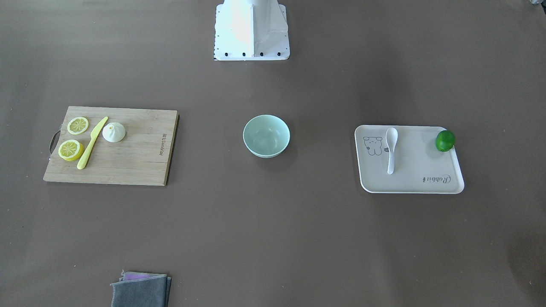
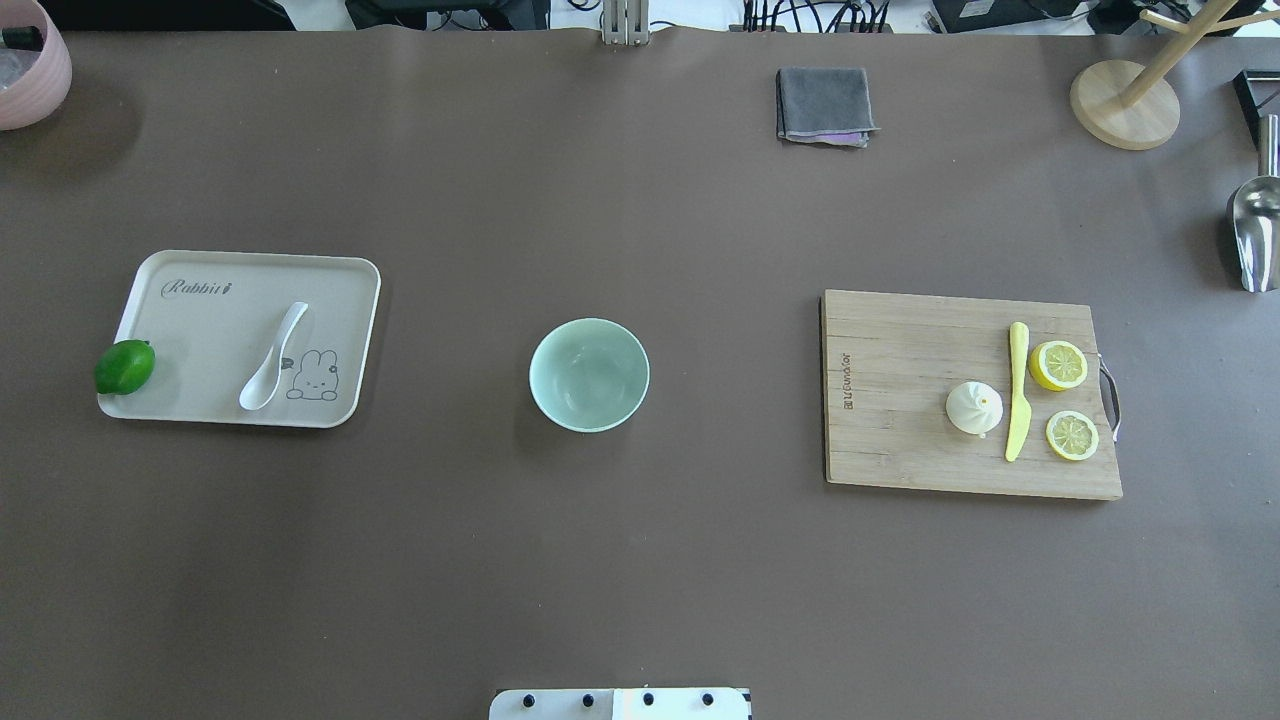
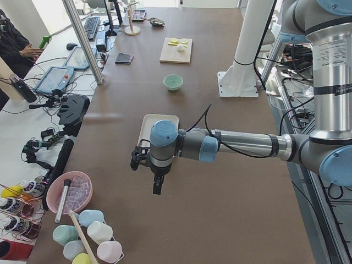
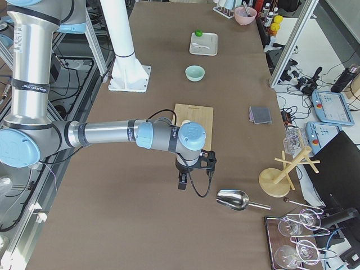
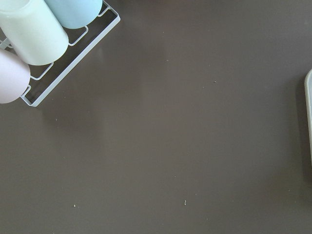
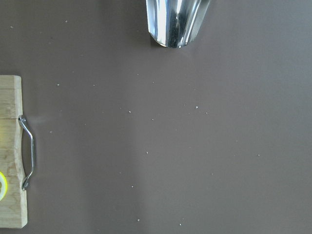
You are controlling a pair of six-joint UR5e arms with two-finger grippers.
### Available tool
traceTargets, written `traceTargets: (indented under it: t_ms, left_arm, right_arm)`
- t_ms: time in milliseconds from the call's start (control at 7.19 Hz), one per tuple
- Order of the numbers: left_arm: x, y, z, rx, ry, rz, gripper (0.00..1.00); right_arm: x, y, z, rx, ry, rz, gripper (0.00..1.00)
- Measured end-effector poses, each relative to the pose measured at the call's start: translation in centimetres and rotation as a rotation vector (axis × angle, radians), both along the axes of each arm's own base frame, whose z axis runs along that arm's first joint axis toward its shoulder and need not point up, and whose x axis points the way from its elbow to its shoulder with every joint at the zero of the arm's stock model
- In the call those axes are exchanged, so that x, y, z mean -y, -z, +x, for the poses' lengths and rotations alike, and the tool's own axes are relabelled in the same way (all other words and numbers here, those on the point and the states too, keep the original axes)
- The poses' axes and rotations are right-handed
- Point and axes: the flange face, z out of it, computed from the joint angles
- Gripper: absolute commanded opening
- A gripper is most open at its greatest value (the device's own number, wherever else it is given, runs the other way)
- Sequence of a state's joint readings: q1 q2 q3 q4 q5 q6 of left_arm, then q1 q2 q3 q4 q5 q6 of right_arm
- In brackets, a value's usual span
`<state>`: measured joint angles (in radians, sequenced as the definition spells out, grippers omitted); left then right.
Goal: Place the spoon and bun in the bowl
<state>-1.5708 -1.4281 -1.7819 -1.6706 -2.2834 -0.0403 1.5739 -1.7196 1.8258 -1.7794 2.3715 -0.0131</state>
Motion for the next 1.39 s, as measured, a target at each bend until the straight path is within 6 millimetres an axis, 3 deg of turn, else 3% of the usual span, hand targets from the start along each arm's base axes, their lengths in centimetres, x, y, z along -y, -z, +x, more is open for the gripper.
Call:
traceTargets:
  t_ms: [1113,1391]
  left_arm:
    - [0.4,0.6,0.1,-0.005,0.005,0.005,0.98]
    - [1.2,1.8,0.5,-0.011,-0.004,0.033,0.98]
  right_arm:
    - [0.1,0.6,0.0,0.000,0.001,0.020,1.00]
    - [0.2,1.0,0.0,-0.003,0.000,0.029,1.00]
